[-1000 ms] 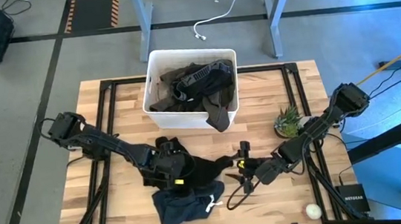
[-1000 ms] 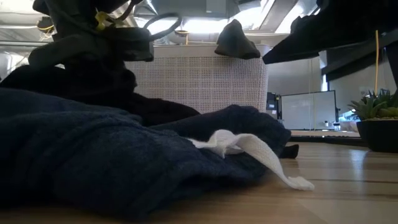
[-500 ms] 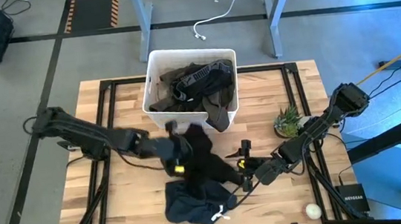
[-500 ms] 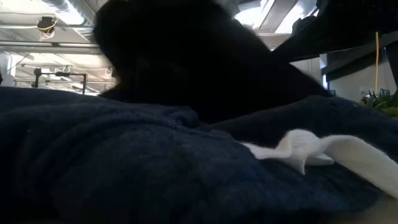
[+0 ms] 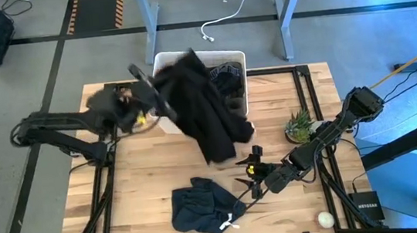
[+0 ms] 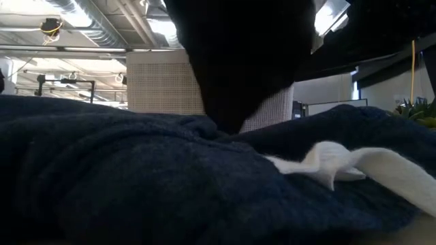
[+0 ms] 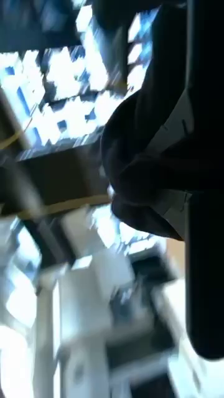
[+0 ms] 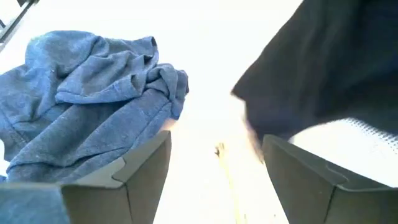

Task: Sort clothes
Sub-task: Put the black shirt into the white bin

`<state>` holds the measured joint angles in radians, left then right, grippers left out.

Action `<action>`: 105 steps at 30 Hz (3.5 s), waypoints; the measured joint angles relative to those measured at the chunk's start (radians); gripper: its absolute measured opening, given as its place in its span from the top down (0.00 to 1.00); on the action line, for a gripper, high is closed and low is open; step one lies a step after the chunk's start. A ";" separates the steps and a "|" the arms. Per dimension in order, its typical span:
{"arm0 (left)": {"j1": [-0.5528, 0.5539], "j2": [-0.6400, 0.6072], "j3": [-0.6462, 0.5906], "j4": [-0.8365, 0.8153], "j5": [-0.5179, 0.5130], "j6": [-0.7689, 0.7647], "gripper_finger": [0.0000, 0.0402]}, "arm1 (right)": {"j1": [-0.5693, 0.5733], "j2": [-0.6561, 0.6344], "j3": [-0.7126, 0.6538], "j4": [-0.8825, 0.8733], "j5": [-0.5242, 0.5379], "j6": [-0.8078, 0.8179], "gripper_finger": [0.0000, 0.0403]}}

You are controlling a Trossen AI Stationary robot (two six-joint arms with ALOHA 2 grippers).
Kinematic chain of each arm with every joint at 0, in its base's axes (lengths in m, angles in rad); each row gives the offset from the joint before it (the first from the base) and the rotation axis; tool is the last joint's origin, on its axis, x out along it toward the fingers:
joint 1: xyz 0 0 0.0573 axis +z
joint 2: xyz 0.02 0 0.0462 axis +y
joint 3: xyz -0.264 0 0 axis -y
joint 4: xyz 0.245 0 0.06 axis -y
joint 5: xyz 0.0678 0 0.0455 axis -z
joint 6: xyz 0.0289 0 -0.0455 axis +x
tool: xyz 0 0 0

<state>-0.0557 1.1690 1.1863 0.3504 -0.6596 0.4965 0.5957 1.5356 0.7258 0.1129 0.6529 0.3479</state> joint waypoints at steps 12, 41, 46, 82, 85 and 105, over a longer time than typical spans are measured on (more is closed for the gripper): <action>0.225 0.036 -0.001 0.118 -0.042 0.045 0.92 | 0.000 0.000 0.000 -0.004 0.006 -0.012 0.33; 0.425 0.206 0.222 -1.108 0.152 -0.597 0.54 | -0.001 0.000 0.000 -0.002 0.017 -0.035 0.33; 0.365 0.150 0.302 -1.223 0.151 -0.688 0.54 | -0.001 0.000 0.000 -0.002 0.019 -0.037 0.33; -0.293 0.073 -0.394 -0.773 -0.007 -1.136 0.57 | -0.016 0.001 0.000 0.005 0.079 -0.046 0.33; -0.294 0.099 -0.431 -0.716 -0.006 -1.136 0.57 | -0.016 0.001 0.000 0.005 0.073 -0.046 0.33; -0.193 0.445 -0.462 -0.407 -0.065 -0.812 0.57 | -0.014 0.001 0.000 0.005 0.072 -0.052 0.33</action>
<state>-0.2485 1.6144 0.7245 -0.0563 -0.7247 -0.3151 0.5819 1.5364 0.7261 0.1177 0.7254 0.2958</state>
